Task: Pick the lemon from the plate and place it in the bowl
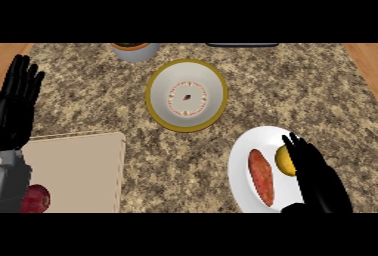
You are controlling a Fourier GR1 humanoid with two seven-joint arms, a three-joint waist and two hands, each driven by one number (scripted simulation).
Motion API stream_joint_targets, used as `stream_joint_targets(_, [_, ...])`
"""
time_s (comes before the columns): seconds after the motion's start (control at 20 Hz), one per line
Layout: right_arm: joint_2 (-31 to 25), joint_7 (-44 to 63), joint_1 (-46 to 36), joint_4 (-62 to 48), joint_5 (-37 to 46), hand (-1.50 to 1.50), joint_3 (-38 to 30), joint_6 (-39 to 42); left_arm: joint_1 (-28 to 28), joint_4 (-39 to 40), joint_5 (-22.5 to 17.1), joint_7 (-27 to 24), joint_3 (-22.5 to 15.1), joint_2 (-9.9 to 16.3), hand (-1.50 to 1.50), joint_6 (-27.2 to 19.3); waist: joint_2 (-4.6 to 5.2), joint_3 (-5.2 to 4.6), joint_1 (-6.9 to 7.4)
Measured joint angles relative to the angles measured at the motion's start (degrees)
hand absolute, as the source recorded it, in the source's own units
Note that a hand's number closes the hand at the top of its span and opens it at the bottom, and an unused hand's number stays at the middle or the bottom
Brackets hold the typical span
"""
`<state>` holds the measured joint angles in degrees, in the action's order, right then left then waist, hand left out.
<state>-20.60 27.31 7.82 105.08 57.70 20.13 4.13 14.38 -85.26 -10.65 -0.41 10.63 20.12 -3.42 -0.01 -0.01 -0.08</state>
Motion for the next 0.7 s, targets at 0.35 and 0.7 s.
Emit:
stream_joint_targets(0.35, [2.76, -3.63, -1.02, -6.47, 1.26, -1.50, -2.64, -1.74, -0.42, -0.22, 0.61, -0.16, 0.96, -0.88, 0.00, 1.24, -0.01, 0.00, 0.01])
stream_joint_targets(0.7, [4.75, -4.93, -3.52, -11.57, 1.37, -1.50, -6.19, -1.74, -1.13, -0.83, 0.45, -0.09, 2.48, -0.64, 0.00, 2.72, -0.35, -0.49, 0.06])
